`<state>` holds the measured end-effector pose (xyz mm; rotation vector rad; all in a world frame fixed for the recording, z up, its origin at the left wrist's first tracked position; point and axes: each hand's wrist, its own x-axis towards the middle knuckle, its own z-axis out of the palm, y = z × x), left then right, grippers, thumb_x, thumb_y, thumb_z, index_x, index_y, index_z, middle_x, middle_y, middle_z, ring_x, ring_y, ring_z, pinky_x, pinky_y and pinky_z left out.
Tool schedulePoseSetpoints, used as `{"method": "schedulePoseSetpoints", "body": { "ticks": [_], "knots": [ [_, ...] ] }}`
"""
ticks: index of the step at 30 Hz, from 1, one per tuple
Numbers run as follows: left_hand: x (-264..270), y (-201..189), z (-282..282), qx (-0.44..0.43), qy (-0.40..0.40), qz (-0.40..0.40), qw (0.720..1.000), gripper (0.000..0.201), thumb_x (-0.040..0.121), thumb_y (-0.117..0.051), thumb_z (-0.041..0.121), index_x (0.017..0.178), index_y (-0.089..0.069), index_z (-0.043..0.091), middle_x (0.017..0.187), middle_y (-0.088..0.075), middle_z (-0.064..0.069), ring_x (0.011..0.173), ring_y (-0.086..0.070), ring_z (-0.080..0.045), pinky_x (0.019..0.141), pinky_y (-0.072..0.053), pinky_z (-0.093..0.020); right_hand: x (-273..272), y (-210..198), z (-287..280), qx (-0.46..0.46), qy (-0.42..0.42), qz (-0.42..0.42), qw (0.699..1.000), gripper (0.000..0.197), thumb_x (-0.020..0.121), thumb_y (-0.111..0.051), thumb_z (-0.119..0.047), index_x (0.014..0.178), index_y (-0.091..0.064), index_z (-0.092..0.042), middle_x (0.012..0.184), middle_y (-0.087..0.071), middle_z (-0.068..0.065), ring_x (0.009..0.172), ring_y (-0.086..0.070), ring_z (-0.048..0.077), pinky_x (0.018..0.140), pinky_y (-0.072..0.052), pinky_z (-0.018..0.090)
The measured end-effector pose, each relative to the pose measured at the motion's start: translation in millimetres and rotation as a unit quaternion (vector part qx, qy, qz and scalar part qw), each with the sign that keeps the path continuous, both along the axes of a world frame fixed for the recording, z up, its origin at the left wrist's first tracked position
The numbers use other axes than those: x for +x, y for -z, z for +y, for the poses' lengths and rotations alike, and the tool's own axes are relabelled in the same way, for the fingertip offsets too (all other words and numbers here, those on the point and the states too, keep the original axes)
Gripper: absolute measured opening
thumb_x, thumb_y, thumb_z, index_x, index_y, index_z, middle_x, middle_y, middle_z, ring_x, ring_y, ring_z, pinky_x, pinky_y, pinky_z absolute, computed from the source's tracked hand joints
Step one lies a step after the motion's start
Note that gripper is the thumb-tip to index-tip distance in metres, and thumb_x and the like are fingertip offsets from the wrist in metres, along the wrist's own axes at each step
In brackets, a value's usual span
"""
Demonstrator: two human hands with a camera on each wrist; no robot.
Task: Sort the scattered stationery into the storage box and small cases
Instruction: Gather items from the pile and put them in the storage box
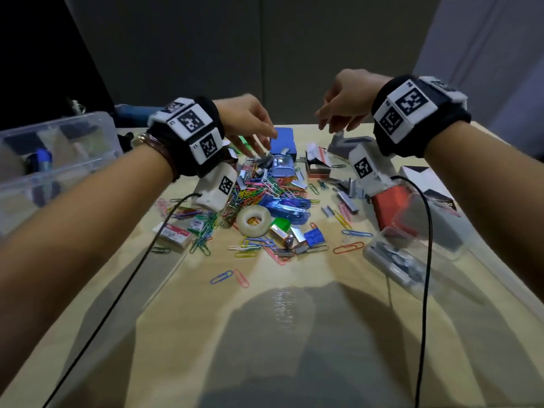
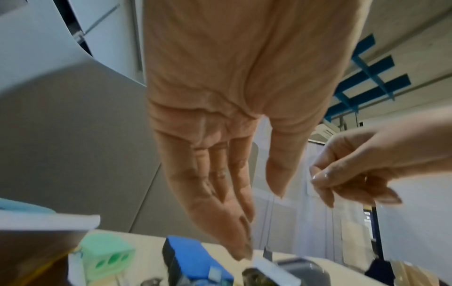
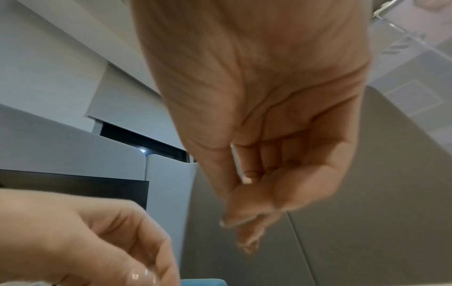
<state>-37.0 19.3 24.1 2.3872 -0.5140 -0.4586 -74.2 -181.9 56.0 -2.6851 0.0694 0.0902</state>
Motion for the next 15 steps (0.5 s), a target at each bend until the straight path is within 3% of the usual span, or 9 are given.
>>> {"method": "schedulePoseSetpoints", "body": {
  "ticks": [3, 5, 8, 10, 12, 14, 15],
  "knots": [
    [12, 22, -18, 0.048, 0.007, -0.007, 0.999, 0.025, 0.096, -0.058, 0.017, 0.108, -0.064, -0.005, 0.088, -0.065, -0.011, 0.079, -0.064, -0.022, 0.063, -0.059, -0.032, 0, 11, -8, 0.015, 0.025, 0.041, 0.999, 0.024, 0.098, -0.056, -0.017, 0.093, -0.071, 0.001, 0.079, -0.07, 0.01, 0.06, -0.065, 0.013, 0.057, -0.057, 0.025],
    [22, 32, -29, 0.118, 0.017, -0.07, 0.99, 0.027, 0.095, -0.06, 0.018, 0.109, -0.068, -0.004, 0.1, -0.069, -0.014, 0.092, -0.065, -0.027, 0.073, -0.058, -0.035, 4, 25, -12, 0.017, 0.046, 0.066, 0.997, 0.022, 0.097, -0.057, -0.014, 0.096, -0.069, 0.004, 0.083, -0.07, 0.014, 0.055, -0.066, 0.014, 0.056, -0.057, 0.025],
    [30, 40, -41, 0.217, 0.044, -0.13, 0.966, 0.032, 0.091, -0.067, 0.022, 0.113, -0.069, -0.001, 0.114, -0.068, -0.014, 0.096, -0.063, -0.026, 0.078, -0.05, -0.034, 15, 46, -11, -0.029, 0.054, 0.077, 0.995, 0.029, 0.091, -0.067, -0.016, 0.109, -0.067, 0.006, 0.097, -0.069, 0.017, 0.073, -0.066, 0.024, 0.08, -0.058, 0.041],
    [34, 43, -47, 0.263, 0.07, -0.136, 0.953, 0.041, 0.087, -0.071, 0.028, 0.115, -0.068, -0.001, 0.111, -0.067, -0.014, 0.09, -0.058, -0.025, 0.079, -0.046, -0.036, 21, 56, -9, -0.079, 0.035, 0.087, 0.992, 0.045, 0.087, -0.072, -0.022, 0.125, -0.062, -0.001, 0.117, -0.066, 0.015, 0.1, -0.065, 0.029, 0.092, -0.053, 0.042],
    [36, 43, -52, 0.279, 0.077, -0.126, 0.949, 0.045, 0.084, -0.074, 0.031, 0.115, -0.067, -0.002, 0.112, -0.065, -0.016, 0.089, -0.055, -0.026, 0.076, -0.042, -0.034, 32, 70, -10, -0.104, 0.005, 0.109, 0.989, 0.066, 0.081, -0.077, -0.024, 0.14, -0.05, -0.014, 0.14, -0.053, 0.008, 0.123, -0.055, 0.027, 0.092, -0.048, 0.035],
    [39, 42, -56, 0.285, 0.076, -0.117, 0.948, 0.045, 0.076, -0.08, 0.038, 0.104, -0.068, 0.004, 0.108, -0.066, -0.015, 0.086, -0.055, -0.026, 0.075, -0.044, -0.035, 47, 86, -17, -0.168, -0.01, 0.1, 0.981, 0.08, 0.072, -0.081, -0.031, 0.142, -0.044, -0.033, 0.146, -0.048, -0.002, 0.125, -0.054, 0.024, 0.093, -0.047, 0.033],
    [40, 41, -57, 0.288, 0.079, -0.115, 0.947, 0.048, 0.068, -0.084, 0.045, 0.096, -0.065, 0.01, 0.101, -0.066, -0.013, 0.082, -0.054, -0.025, 0.074, -0.046, -0.035, 63, 100, -25, -0.195, -0.018, 0.083, 0.977, 0.077, 0.068, -0.08, -0.032, 0.137, -0.047, -0.037, 0.142, -0.053, -0.003, 0.12, -0.057, 0.025, 0.093, -0.049, 0.035]
  ]
}}
